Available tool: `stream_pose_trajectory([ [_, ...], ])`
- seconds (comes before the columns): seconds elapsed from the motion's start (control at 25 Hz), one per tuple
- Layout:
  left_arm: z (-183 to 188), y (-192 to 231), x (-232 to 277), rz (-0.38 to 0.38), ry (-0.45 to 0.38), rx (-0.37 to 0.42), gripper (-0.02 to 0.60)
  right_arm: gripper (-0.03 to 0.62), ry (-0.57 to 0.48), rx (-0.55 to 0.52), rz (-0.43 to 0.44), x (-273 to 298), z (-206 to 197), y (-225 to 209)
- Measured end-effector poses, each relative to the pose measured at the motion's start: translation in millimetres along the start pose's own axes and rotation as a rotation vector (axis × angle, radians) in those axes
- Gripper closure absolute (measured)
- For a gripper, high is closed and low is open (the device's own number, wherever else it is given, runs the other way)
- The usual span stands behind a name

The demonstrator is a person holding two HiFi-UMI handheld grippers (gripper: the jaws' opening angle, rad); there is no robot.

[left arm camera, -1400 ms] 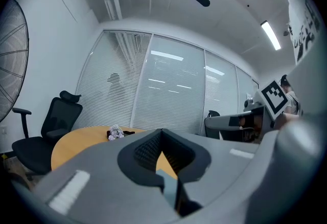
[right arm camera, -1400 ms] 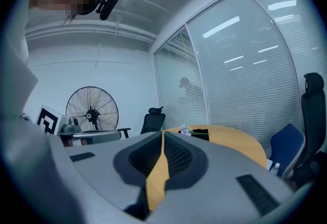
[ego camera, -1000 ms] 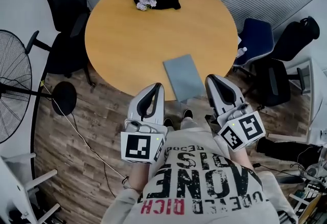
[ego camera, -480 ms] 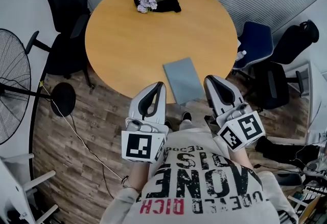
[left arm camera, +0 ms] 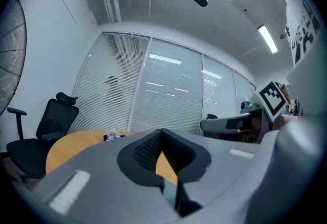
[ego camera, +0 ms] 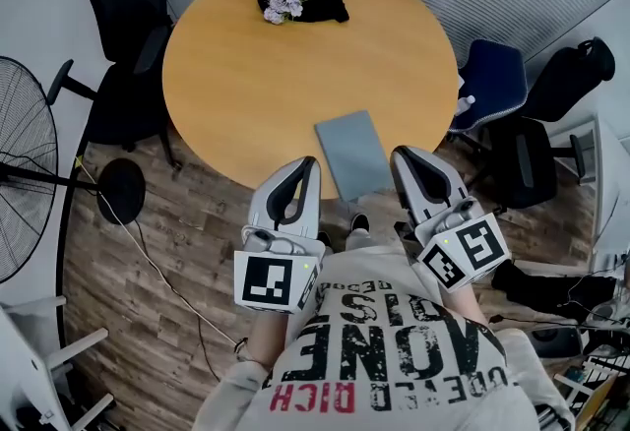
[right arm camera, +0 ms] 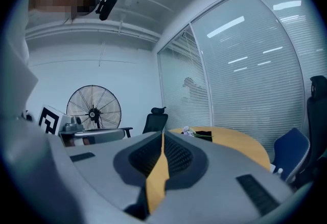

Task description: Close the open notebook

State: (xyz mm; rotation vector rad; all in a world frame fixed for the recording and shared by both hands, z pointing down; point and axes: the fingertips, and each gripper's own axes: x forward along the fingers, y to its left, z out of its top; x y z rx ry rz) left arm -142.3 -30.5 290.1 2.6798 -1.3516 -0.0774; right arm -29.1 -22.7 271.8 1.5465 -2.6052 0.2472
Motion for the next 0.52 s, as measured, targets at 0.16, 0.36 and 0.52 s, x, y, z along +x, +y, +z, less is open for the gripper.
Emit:
stream_pose_trajectory([
  [0.16, -1.0, -0.3, 2.2, -0.003, -0.002, -0.001, 0.571, 0.574, 0.001, 0.000, -0.005, -0.4, -1.4, -2.6],
  [0.36, 0.0, -0.8, 1.5, -0.002, -0.007, -0.004, 0.571, 0.574, 0.001, -0.001, -0.006, -1.0, -1.4, -2.5],
  [0.52, -1.3, -1.9, -2.0, -0.002, -0.005, -0.007, 0.571, 0.574, 0.001, -0.004, -0.004, -2.4, -1.2, 0.4],
])
